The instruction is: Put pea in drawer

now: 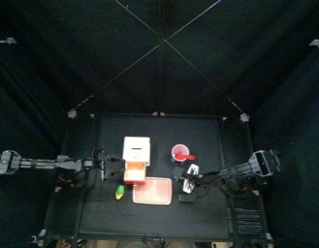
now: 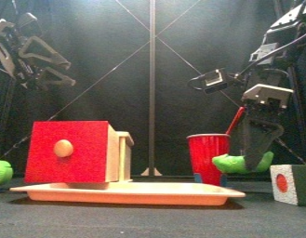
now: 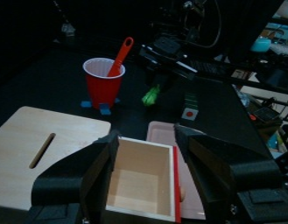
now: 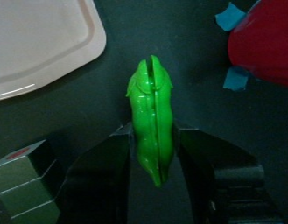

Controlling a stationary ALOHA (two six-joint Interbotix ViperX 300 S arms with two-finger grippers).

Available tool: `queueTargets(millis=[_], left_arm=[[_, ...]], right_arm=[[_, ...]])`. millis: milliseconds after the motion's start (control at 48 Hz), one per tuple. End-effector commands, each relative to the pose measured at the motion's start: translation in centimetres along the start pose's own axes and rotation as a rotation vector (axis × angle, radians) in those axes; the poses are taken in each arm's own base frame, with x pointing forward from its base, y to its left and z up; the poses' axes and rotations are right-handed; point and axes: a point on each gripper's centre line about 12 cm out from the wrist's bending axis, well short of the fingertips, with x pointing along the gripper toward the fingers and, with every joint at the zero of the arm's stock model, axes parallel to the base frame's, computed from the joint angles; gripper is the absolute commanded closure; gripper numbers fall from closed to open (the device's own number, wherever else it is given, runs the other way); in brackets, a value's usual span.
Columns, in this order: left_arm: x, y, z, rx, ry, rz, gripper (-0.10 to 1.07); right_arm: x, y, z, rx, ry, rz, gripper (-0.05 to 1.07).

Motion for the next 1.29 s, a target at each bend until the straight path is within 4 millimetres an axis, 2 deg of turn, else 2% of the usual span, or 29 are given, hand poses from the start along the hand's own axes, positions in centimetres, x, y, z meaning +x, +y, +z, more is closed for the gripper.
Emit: queueTargets(millis=[0, 250, 562, 708, 938, 1104, 1271], left_arm=[[0.1, 0.0, 0.5, 0.001, -0.017, 0.001, 0.09], [0.1, -0.1, 0.6, 0.009, -0.018, -0.001, 0.09], [0.1, -0.1, 0.6, 0.010, -0.018, -0.001, 0.09], [0.1, 0.0, 0.5, 0.009, -0.017, -0.001, 0.09], [0.1, 0.0, 0.4, 0.006, -0.015, 0.000, 0.09], [0.1, 0.0, 0.4, 0.007, -0.015, 0.000, 0.09], [0.0, 0.0, 0.4, 0.004, -0.017, 0.000, 0.09]], right_arm=[[-1.3, 0.3, 1.4, 0.012, -0.057, 0.031, 0.43], [-2.4, 1.3, 3.9, -0.004, -0.157, 0.085, 0.43], [-5.3, 3.0, 9.2, -0.060, -0.389, 0.190, 0.43], [-6.2, 3.2, 11.8, -0.066, -0.503, 0.265, 0.43], [-5.3, 2.2, 15.3, -0.023, -0.636, 0.384, 0.43], [-3.2, 1.5, 17.9, 0.021, -0.704, 0.467, 0.43], [-1.3, 2.1, 20.2, 0.027, -0.752, 0.525, 0.43]])
